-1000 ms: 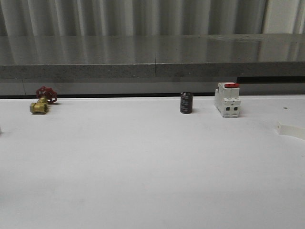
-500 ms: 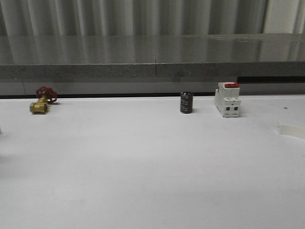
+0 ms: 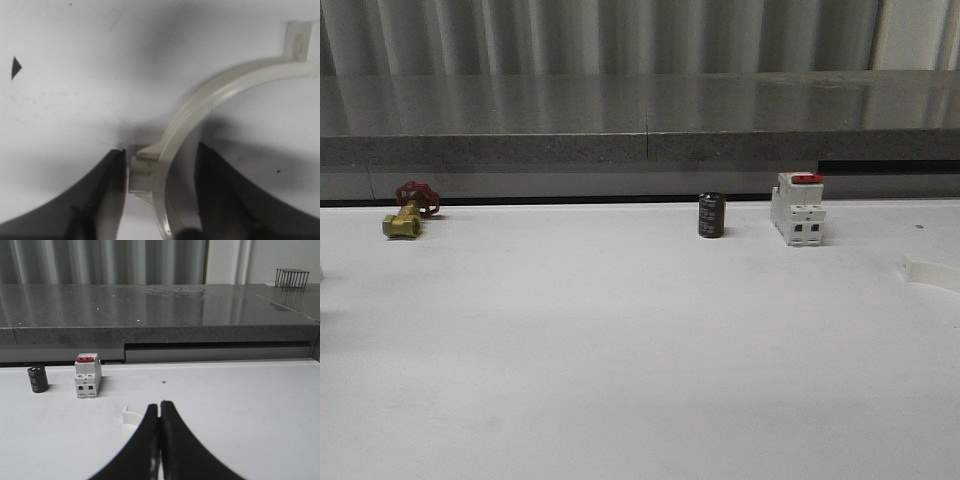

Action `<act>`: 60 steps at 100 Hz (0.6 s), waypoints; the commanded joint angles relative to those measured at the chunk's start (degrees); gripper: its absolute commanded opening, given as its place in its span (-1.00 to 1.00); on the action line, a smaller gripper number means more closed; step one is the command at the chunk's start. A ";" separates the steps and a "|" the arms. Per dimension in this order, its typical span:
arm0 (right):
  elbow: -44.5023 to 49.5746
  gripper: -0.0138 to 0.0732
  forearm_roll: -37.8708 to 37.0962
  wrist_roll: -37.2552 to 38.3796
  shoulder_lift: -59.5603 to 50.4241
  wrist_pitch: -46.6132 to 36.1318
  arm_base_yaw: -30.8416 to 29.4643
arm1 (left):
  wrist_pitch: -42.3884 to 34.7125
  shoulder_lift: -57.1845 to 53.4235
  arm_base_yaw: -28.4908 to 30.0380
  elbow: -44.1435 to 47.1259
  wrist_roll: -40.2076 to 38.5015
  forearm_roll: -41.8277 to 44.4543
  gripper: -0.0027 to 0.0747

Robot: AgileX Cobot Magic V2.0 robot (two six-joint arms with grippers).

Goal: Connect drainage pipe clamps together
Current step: 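Lower the left gripper onto the white clamp half and grasp it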

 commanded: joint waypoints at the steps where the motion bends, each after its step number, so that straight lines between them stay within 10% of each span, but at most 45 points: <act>1: -0.91 -0.84 -0.16 0.07 -0.79 -4.86 -0.22 | -0.94 -2.72 0.15 -1.49 -0.50 0.09 -0.65; 14: -0.91 -0.84 -0.16 0.07 -0.79 -4.86 -0.22 | -0.94 -3.44 0.01 -1.49 -0.50 -0.10 -0.94; 60: -0.91 -0.84 -0.16 0.07 -0.79 -4.86 -0.22 | -4.97 -10.08 -14.00 -2.12 -8.50 -6.65 -0.95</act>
